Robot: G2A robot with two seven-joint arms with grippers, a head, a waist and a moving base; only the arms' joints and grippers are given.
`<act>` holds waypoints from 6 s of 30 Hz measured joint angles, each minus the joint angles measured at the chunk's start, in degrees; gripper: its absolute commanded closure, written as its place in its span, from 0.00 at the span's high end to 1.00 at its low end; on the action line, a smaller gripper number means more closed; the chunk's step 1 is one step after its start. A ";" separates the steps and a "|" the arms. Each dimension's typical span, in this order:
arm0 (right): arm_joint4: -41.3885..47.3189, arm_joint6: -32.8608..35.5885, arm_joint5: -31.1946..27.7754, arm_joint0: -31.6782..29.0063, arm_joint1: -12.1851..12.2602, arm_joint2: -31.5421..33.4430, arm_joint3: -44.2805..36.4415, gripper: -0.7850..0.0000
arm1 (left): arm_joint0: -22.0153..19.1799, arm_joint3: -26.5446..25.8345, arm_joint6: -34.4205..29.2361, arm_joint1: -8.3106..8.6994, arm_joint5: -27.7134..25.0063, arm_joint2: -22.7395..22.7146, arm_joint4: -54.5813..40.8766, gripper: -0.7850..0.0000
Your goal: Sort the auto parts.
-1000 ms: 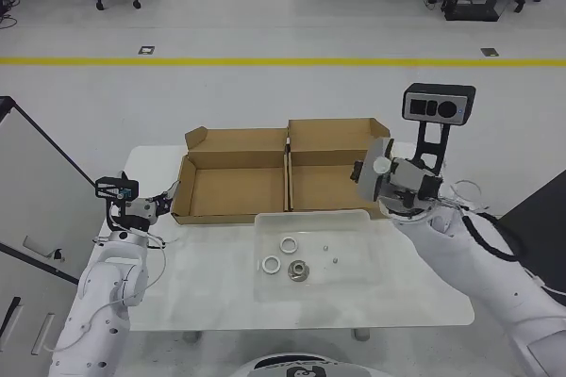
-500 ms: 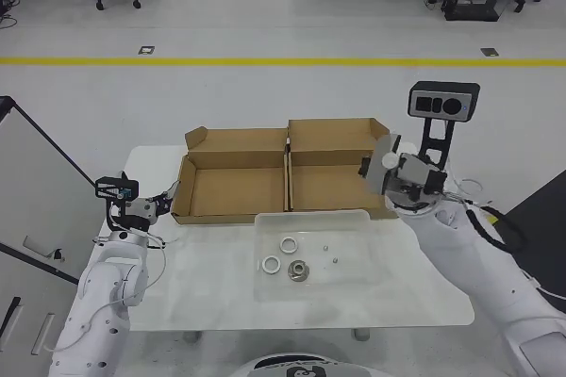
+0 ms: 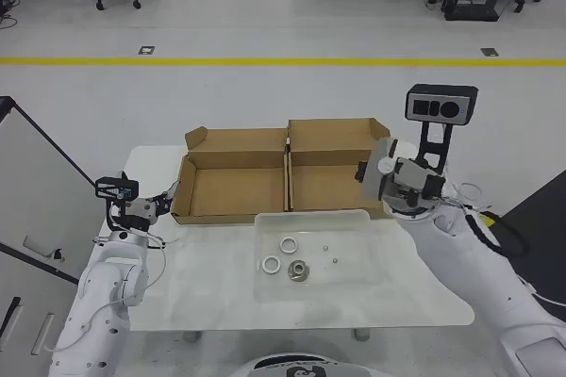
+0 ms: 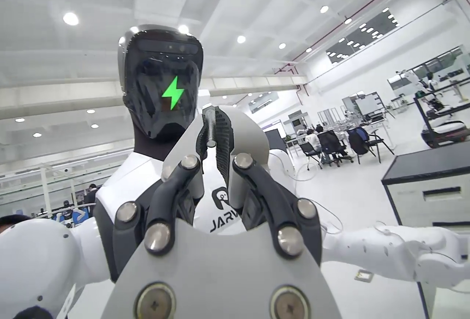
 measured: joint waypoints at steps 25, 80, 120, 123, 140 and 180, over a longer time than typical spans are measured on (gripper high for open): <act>-1.42 -0.37 3.59 -0.87 -0.15 3.03 0.56 0.00 | 0.00 0.00 0.00 0.00 0.00 0.00 0.00 1.00; -102.39 9.45 27.14 29.92 -4.02 -18.57 49.57 0.00 | 0.00 0.00 0.00 0.00 0.00 0.00 0.00 1.00; -107.81 3.66 28.50 32.54 -13.07 -26.35 73.42 1.00 | 0.00 0.00 0.00 0.00 0.00 0.00 0.00 1.00; -108.09 3.08 28.17 33.31 -13.01 -25.71 72.82 1.00 | 0.00 0.00 0.00 0.00 0.00 0.00 0.00 1.00; -104.45 15.36 25.25 27.64 -4.72 -10.44 39.98 1.00 | 0.00 0.00 0.00 0.00 0.00 0.00 0.00 1.00; -97.53 31.30 27.07 8.90 5.83 -11.43 2.05 1.00 | 0.00 0.00 0.00 0.00 0.00 0.00 0.00 1.00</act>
